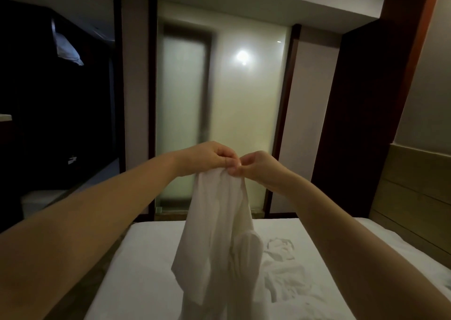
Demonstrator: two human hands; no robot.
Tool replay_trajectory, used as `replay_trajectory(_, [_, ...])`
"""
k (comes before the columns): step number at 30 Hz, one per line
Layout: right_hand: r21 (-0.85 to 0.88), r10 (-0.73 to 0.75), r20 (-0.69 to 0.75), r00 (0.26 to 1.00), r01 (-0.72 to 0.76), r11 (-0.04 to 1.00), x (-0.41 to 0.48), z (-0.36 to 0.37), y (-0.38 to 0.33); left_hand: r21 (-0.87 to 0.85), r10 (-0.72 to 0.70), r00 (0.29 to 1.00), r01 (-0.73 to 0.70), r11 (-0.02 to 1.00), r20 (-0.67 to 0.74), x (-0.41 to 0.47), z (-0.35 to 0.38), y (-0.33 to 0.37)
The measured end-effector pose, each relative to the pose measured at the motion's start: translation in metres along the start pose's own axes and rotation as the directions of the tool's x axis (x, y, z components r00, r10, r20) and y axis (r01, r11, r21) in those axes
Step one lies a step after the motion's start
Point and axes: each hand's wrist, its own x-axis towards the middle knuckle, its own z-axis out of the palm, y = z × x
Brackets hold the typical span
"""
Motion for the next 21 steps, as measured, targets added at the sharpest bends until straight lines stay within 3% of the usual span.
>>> replay_trajectory(5, [-0.125, 0.013, -0.057, 0.998, -0.020, 0.992, 0.004, -0.007, 0.011, -0.150, -0.050, 0.997, 0.058, 0.987, 0.057, -0.015, -0.001, -0.025])
replay_trajectory(9, [0.086, 0.037, -0.327, 0.944, -0.009, 0.996, 0.004, -0.033, 0.032, -0.091, -0.098, 0.995, 0.100, 0.991, 0.022, -0.026, -0.017, -0.052])
replay_trajectory(13, [0.128, 0.101, -0.424, 0.900, -0.050, 0.990, 0.003, -0.046, 0.047, -0.270, -0.169, 0.985, 0.154, 0.950, -0.036, -0.031, -0.037, -0.063])
replay_trajectory(17, [0.187, 0.171, -0.537, 0.826, -0.081, 0.979, -0.001, -0.058, 0.064, -0.004, -0.295, 0.955, 0.295, 0.956, -0.032, -0.030, -0.052, -0.080])
replay_trajectory(18, [0.218, 0.199, -0.564, 0.801, -0.088, 0.972, -0.003, -0.061, 0.070, -0.010, -0.318, 0.947, 0.318, 0.948, -0.052, -0.030, -0.054, -0.084])
replay_trajectory(21, [0.179, 0.229, -0.529, 0.817, -0.156, 0.971, -0.011, -0.059, 0.081, -0.222, -0.335, 0.932, 0.301, 0.927, -0.138, -0.028, -0.051, -0.088])
